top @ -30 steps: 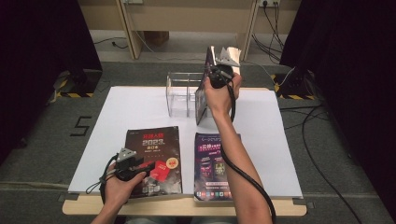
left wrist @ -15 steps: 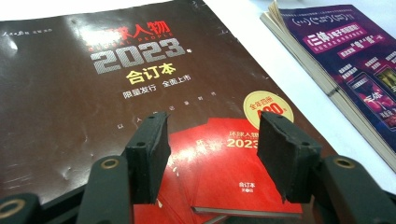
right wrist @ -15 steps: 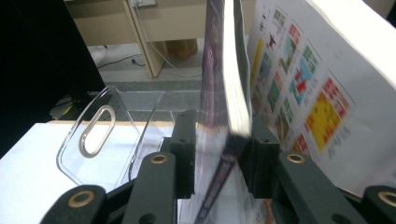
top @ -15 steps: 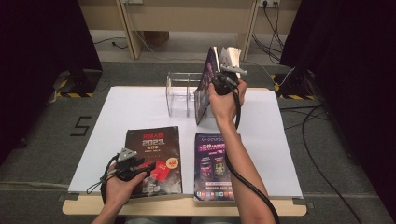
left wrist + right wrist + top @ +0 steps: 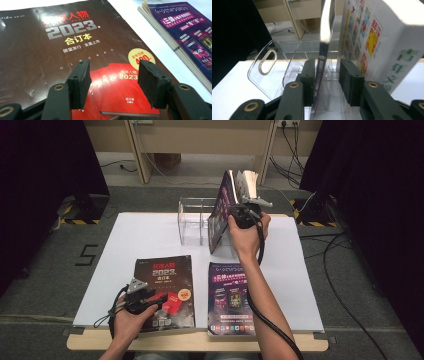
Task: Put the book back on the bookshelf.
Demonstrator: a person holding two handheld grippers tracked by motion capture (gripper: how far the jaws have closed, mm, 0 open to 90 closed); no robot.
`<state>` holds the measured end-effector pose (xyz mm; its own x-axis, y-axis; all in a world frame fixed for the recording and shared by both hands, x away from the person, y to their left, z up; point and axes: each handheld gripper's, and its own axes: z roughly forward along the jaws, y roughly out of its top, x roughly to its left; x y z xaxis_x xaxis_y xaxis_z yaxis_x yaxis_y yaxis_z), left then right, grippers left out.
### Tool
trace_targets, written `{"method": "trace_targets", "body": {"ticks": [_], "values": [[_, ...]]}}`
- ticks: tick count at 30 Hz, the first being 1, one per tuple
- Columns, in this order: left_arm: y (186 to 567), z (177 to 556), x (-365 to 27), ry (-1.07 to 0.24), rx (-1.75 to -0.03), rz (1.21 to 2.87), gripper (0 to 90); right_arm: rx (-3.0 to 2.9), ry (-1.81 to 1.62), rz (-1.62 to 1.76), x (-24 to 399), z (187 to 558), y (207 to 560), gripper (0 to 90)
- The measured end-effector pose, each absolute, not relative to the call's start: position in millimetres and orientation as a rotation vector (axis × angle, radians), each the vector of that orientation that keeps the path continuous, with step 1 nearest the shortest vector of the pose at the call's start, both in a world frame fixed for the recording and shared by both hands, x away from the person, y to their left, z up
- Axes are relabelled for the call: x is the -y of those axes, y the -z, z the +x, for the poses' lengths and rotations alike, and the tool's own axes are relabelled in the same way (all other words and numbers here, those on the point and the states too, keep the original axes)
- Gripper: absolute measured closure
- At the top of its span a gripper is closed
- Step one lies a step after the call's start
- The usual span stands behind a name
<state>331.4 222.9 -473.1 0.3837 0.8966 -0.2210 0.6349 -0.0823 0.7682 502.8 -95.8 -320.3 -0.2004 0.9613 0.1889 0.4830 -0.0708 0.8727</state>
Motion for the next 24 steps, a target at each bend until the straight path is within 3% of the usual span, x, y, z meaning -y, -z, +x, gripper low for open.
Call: {"method": "trace_targets", "body": {"ticks": [14, 24], "values": [[472, 331, -222, -0.388, -1.331, 1.800, 43.2, -1.804, -1.257, 1.564, 108, 486, 329, 59.2], [471, 332, -219, -0.377, -1.320, 1.800, 43.4, -1.834, -1.231, 1.594, 117, 476, 340, 58.9]]}}
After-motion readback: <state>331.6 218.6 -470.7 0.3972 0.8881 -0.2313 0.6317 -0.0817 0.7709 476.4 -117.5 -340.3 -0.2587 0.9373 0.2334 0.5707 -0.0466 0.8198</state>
